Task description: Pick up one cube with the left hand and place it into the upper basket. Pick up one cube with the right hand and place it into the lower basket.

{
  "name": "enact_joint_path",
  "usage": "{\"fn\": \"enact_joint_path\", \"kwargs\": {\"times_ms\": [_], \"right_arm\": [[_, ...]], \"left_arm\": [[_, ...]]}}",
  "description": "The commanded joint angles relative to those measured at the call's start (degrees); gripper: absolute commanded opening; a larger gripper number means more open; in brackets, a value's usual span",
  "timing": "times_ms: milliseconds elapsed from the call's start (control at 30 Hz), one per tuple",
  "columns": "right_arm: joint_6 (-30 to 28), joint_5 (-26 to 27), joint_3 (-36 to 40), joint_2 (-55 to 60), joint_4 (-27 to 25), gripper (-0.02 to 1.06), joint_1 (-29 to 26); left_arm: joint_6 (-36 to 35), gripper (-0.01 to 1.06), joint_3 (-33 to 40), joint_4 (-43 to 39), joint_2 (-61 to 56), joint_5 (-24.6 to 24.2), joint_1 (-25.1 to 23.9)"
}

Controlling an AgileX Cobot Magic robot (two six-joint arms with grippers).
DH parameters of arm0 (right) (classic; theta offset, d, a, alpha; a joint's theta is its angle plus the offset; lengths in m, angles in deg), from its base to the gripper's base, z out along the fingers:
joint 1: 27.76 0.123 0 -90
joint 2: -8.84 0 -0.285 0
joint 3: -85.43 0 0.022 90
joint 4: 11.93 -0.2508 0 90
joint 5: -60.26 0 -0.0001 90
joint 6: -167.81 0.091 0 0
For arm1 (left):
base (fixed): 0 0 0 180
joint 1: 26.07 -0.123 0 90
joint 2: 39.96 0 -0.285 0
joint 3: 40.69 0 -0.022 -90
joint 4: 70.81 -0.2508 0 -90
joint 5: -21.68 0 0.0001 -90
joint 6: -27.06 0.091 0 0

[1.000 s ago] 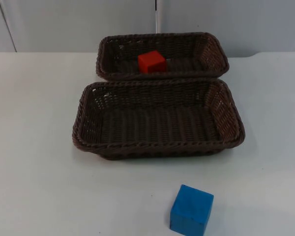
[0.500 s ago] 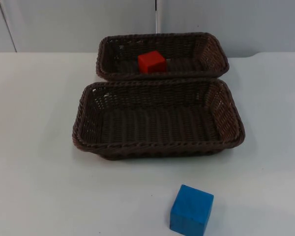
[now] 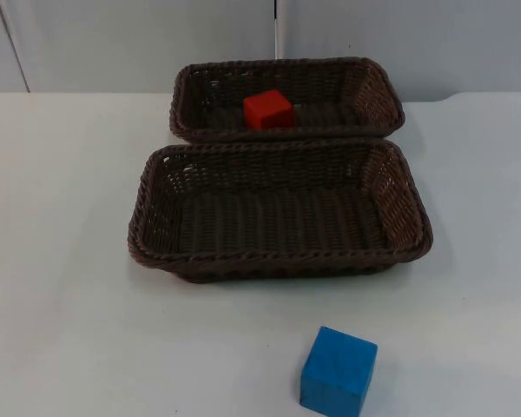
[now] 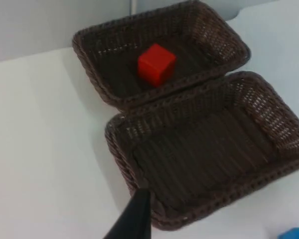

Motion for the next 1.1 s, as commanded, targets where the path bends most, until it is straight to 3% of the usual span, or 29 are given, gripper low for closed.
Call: {"fn": "enact_joint_path", "kwargs": {"times_ms": [0, 400, 667, 1067], "right_arm": [[-0.51, 0.15, -0.09, -0.18, -0.21, 1.05, -0.32], [-0.51, 0.15, -0.09, -0.18, -0.35, 1.05, -0.32], [-0.51, 0.15, -0.09, -0.18, -0.35, 1.05, -0.32], [-0.51, 0.15, -0.09, -0.18, -0.35, 1.05, -0.32]], "left_arm": [[-0.03, 0.92, 1.72, 1.37, -3.03, -1.81, -0.05], [-0.03, 0.92, 9.77, 5.10, -18.52, -6.21, -0.05], [7.61, 0.92, 14.61, 15.09, -27.29, -8.38, 0.35], [8.90, 0.92, 19.21, 16.76, -29.47, -10.35, 0.35]]}}
